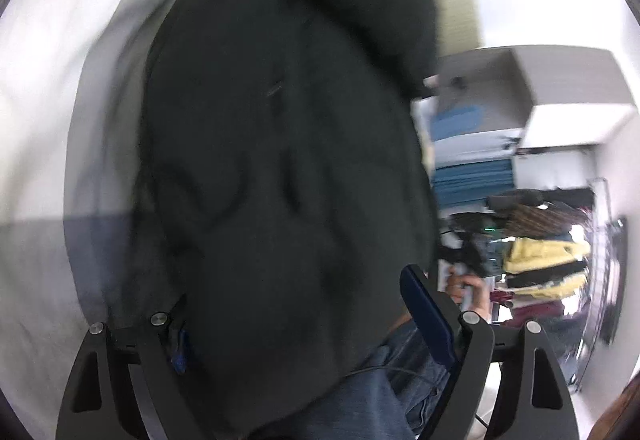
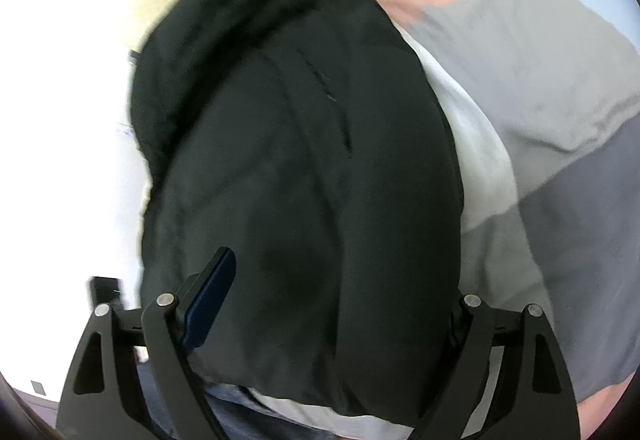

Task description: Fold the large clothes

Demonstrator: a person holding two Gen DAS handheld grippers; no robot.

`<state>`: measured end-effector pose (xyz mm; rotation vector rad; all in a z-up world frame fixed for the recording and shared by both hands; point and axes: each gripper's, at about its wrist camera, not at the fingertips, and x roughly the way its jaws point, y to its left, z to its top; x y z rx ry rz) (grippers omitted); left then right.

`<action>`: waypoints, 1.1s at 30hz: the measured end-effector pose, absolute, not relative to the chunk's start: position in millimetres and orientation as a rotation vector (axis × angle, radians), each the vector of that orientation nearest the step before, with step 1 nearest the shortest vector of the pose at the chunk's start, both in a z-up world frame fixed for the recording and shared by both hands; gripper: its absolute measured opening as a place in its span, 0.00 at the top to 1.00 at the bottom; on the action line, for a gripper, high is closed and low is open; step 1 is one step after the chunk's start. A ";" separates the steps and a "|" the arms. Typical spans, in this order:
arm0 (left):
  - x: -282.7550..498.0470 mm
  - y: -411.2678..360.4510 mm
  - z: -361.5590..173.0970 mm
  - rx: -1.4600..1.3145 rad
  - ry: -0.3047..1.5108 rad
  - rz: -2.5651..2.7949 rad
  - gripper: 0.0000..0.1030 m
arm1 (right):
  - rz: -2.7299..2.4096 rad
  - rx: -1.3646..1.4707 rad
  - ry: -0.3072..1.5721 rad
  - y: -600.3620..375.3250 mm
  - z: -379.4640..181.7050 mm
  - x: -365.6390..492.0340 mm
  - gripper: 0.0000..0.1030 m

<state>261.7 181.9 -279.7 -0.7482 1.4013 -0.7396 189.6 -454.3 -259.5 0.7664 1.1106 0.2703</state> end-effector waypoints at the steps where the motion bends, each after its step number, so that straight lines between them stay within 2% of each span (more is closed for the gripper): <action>1: 265.2 181.7 -289.1 -0.723 1.456 -0.665 0.16 | 0.280 0.768 1.102 -453.3 -257.0 189.1 0.17; 8: 275.2 165.1 -280.6 -0.703 1.488 -0.660 0.17 | 0.171 0.765 1.262 -467.4 -293.5 197.3 0.17; 13: 274.1 138.4 -256.7 -0.678 1.479 -0.704 0.19 | 0.237 0.766 1.250 -458.1 -290.9 199.6 0.18; 14: 274.4 137.0 -256.5 -0.691 1.479 -0.686 0.19 | 0.286 0.827 1.212 -459.0 -288.5 198.0 0.21; 16: 269.1 131.1 -253.5 -0.721 1.477 -0.660 0.19 | 0.339 0.942 1.119 -470.2 -281.7 193.2 0.42; 17: 267.6 126.4 -248.9 -0.710 1.469 -0.654 0.19 | 0.340 0.980 1.087 -476.0 -280.1 190.2 0.57; 18: 263.5 125.3 -245.5 -0.687 1.458 -0.643 0.20 | 0.338 0.994 1.078 -479.0 -280.2 188.4 0.67; 19: 262.0 123.3 -241.6 -0.672 1.451 -0.628 0.22 | 0.331 0.991 1.078 -480.7 -280.5 186.6 0.72; 21: 260.2 126.3 -241.8 -0.681 1.446 -0.575 0.42 | 0.327 0.966 1.081 -479.9 -279.8 185.1 0.81; 22: 258.3 128.2 -243.8 -0.694 1.448 -0.535 0.48 | 0.325 0.956 1.076 -475.6 -278.5 186.3 0.83; 24: 255.7 137.9 -247.8 -0.758 1.444 -0.470 0.68 | 0.318 0.923 1.051 -475.2 -271.0 183.7 0.85; 26: 250.2 153.5 -250.8 -0.816 1.423 -0.430 0.78 | 0.310 0.883 1.002 -474.0 -260.6 181.0 0.86; 29: 244.2 165.0 -241.9 -0.843 1.373 -0.409 0.87 | 0.312 0.894 0.941 -474.1 -251.5 174.4 0.88; 33: 236.0 173.9 -207.3 -0.811 1.280 -0.409 0.93 | 0.336 0.923 0.860 -481.5 -240.0 166.3 0.91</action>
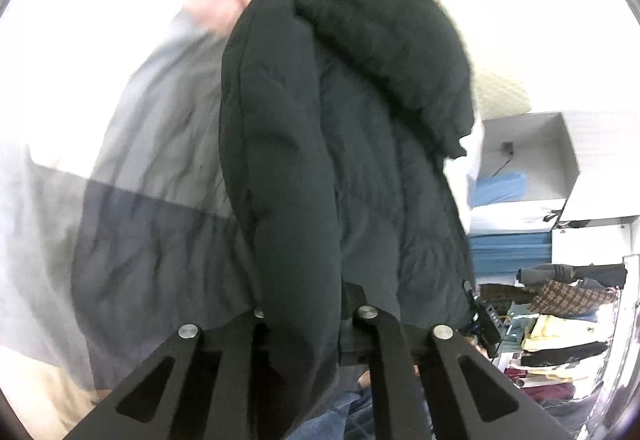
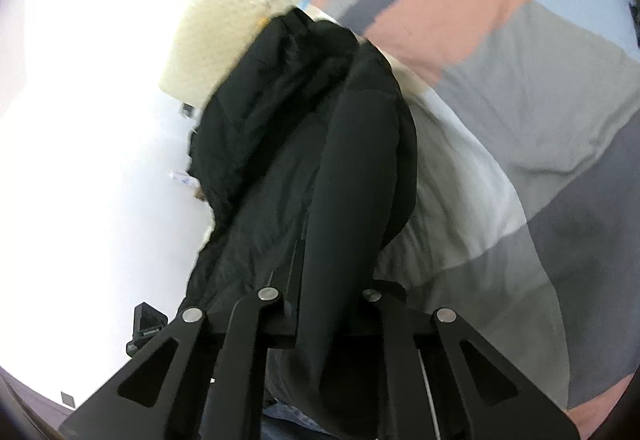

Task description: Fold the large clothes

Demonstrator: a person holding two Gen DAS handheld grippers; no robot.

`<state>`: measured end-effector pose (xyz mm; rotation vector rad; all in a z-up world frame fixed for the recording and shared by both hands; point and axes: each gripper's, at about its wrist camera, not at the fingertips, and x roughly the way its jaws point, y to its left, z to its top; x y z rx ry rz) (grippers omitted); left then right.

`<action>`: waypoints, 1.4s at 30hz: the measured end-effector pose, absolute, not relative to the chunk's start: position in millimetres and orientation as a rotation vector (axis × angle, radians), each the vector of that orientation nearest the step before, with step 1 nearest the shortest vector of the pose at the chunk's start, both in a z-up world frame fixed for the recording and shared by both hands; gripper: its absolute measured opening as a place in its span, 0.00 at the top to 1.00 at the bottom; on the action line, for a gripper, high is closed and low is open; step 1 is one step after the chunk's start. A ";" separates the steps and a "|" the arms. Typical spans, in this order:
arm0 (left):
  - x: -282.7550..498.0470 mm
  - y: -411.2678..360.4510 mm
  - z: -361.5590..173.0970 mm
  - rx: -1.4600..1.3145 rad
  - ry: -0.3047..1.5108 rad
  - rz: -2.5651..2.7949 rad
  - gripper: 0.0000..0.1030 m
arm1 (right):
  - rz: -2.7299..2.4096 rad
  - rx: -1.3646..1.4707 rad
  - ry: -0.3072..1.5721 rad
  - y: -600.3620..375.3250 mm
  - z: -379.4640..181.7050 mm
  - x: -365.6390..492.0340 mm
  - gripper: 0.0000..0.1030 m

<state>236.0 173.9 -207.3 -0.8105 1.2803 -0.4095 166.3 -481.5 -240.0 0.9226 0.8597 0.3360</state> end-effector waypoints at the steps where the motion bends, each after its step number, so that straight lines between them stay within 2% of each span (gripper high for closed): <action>1: 232.1 182.0 -201.9 -0.818 1.262 -0.409 0.93 | 0.338 0.923 0.846 -482.9 -235.8 165.3 0.91; 10: 197.9 231.6 -127.5 -0.853 1.107 -0.414 0.94 | 0.399 0.957 0.740 -487.2 -191.8 135.9 0.93; 18: 167.8 222.5 -59.0 -0.775 0.995 -0.431 0.94 | 0.354 0.964 0.657 -488.4 -126.8 96.8 0.93; 27: 142.6 229.5 0.0 -0.746 0.961 -0.407 0.94 | 0.314 0.977 0.600 -485.8 -61.4 45.7 0.93; 33: 136.7 230.0 21.8 -0.731 0.999 -0.370 0.93 | 0.292 0.959 0.584 -481.7 -26.3 31.0 0.93; 42: 116.9 233.3 25.3 -0.703 1.017 -0.433 0.93 | 0.314 0.925 0.572 -483.8 -9.1 13.8 0.93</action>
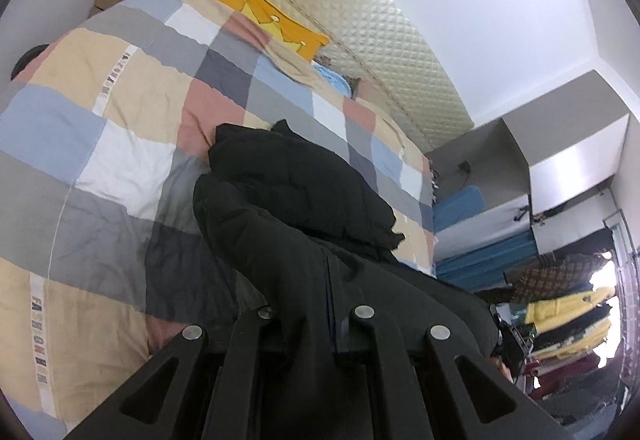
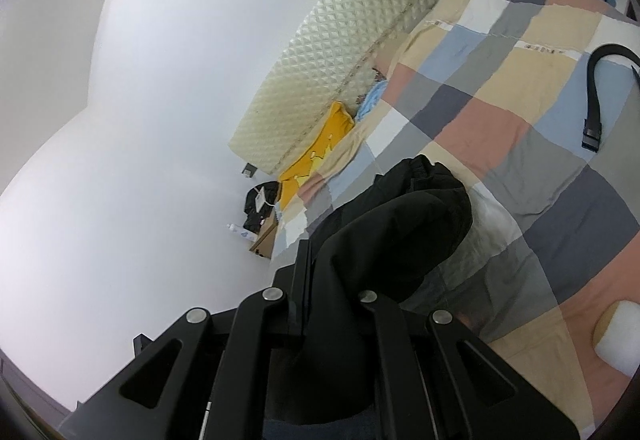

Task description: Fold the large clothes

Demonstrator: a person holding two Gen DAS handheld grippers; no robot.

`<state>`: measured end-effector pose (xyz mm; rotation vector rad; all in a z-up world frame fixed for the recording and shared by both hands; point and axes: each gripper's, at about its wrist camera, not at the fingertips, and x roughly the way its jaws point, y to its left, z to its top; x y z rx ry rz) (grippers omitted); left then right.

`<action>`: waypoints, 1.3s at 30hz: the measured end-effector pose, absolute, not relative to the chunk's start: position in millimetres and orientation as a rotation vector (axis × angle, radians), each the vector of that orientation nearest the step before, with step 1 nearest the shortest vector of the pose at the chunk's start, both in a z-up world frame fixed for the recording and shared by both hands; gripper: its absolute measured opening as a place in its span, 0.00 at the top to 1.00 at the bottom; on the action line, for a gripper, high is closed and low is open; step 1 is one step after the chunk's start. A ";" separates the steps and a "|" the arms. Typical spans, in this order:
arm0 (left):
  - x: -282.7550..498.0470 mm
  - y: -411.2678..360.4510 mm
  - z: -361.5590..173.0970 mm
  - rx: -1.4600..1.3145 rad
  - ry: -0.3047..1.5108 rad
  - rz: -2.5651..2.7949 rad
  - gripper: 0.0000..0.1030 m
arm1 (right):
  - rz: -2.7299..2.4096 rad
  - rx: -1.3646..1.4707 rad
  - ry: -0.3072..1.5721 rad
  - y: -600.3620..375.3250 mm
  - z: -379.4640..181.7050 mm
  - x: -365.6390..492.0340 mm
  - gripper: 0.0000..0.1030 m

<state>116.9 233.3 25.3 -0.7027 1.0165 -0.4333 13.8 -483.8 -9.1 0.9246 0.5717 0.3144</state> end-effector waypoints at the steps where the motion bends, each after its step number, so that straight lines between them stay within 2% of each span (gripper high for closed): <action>1: 110.9 235.1 25.4 -0.710 1.017 -0.444 0.93 | 0.324 0.907 0.568 -484.0 -6.6 10.0 0.93; 11: 73.0 238.7 46.9 -0.662 0.924 -0.525 0.92 | 0.416 0.826 0.508 -487.8 19.9 -25.0 0.92; 15: 94.1 224.6 58.7 -0.594 0.878 -0.490 0.92 | 0.421 0.833 0.492 -491.2 26.1 -5.0 0.92; 22: 170.5 193.6 53.2 -0.511 0.847 -0.403 0.91 | 0.324 0.870 0.538 -506.4 10.3 83.5 0.92; 28: 255.5 183.6 12.4 -0.594 0.915 -0.319 0.91 | 0.261 0.903 0.601 -515.2 -21.7 157.7 0.92; 39: 347.9 183.0 -119.8 -0.820 0.956 -0.259 0.90 | 0.106 0.854 0.681 -505.7 -112.2 256.3 0.92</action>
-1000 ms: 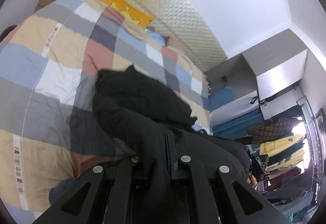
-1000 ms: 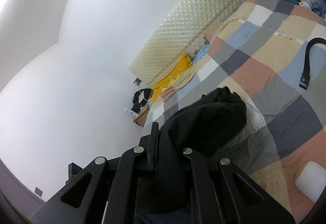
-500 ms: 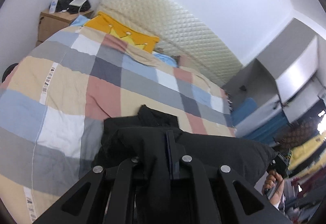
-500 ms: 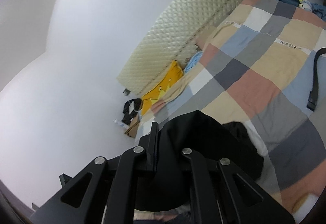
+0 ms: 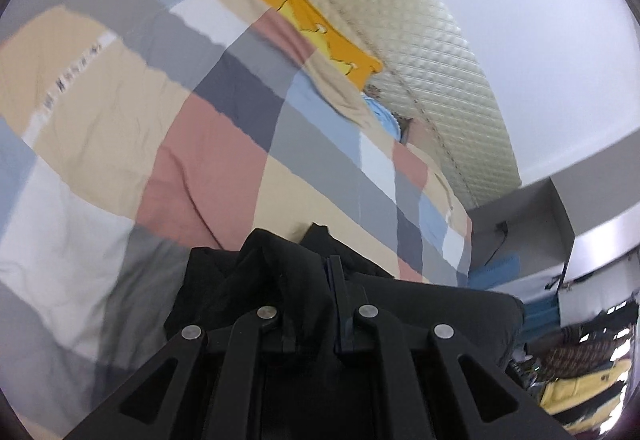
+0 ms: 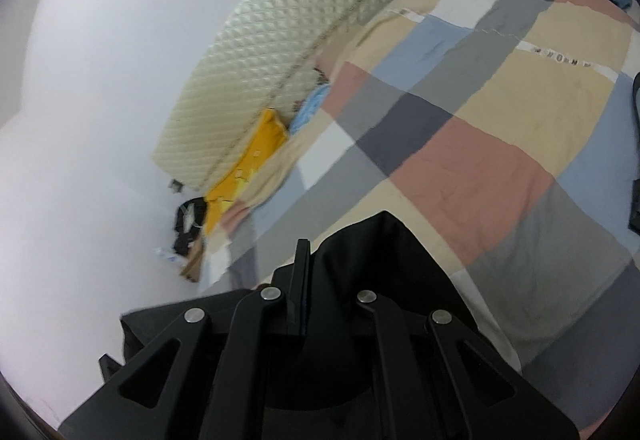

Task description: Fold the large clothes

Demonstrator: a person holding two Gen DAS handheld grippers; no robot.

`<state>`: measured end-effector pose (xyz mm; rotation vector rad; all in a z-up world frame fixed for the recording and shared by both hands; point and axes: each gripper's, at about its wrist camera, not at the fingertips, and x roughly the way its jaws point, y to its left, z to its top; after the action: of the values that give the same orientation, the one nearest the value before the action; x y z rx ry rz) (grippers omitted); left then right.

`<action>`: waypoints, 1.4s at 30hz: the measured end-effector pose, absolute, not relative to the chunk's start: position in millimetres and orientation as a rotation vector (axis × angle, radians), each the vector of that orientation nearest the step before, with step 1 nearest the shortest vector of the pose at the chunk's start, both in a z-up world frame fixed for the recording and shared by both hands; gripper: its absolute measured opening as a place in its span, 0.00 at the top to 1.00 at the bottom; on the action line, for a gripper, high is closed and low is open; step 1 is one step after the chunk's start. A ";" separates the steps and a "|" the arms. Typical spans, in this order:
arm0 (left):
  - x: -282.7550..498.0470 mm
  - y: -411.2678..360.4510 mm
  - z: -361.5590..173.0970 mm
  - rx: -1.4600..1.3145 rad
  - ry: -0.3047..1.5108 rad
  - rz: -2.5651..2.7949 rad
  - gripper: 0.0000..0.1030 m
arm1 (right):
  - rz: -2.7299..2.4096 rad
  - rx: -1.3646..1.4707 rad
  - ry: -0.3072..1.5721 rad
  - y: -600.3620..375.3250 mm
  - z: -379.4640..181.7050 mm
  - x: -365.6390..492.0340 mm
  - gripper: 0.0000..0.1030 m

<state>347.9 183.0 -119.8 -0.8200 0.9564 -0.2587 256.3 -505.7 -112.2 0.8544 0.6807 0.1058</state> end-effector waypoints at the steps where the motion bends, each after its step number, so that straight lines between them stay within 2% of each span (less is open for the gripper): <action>1: 352.5 182.0 -130.3 -0.835 0.953 -0.260 0.90 | 0.093 0.853 0.687 -503.9 -120.4 262.0 0.92; 10: 391.2 170.1 -172.8 -0.858 0.952 -0.273 0.90 | 0.079 0.856 0.712 -505.4 -178.8 305.2 0.91; 18: 414.0 151.2 -213.0 -0.841 1.054 -0.299 0.89 | 0.133 1.024 0.752 -512.7 -231.9 320.7 0.87; 26: 386.4 159.5 -204.7 -0.887 1.041 -0.323 0.88 | 0.143 0.953 0.767 -505.7 -219.2 309.4 0.81; 28: 374.0 166.2 -194.0 -0.904 1.025 -0.334 0.84 | 0.142 0.933 0.762 -505.8 -210.3 299.9 0.74; 29: 366.9 170.9 -187.6 -0.912 1.014 -0.338 0.80 | 0.142 0.926 0.754 -506.6 -204.3 293.2 0.65; 30: 359.3 176.6 -180.3 -0.919 0.996 -0.340 0.70 | 0.146 0.919 0.737 -507.6 -197.2 285.2 0.46; 31: 350.6 183.2 -171.7 -0.921 0.972 -0.335 0.62 | 0.152 0.914 0.722 -508.8 -191.9 279.7 0.35; 32: 344.7 187.9 -164.6 -0.917 0.949 -0.328 0.44 | 0.150 0.903 0.695 -510.1 -182.9 270.2 0.16; 33: 331.6 195.2 -151.0 -0.886 0.893 -0.308 0.34 | 0.121 0.875 0.663 -511.8 -172.2 259.2 0.12; 35: 311.5 200.2 -127.2 -0.766 0.804 -0.249 0.30 | 0.078 0.817 0.621 -514.5 -155.3 243.4 0.13; 39: 281.1 180.1 -95.0 -0.533 0.705 -0.167 0.29 | 0.065 0.708 0.539 -502.2 -124.2 212.1 0.13; 42: 268.9 143.3 -78.7 -0.379 0.649 -0.166 0.29 | 0.125 0.612 0.552 -469.3 -113.8 206.3 0.13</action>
<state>268.9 143.3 -78.7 -0.3786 0.6488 -0.1661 206.3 -469.3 -113.8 0.6116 0.5524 0.1251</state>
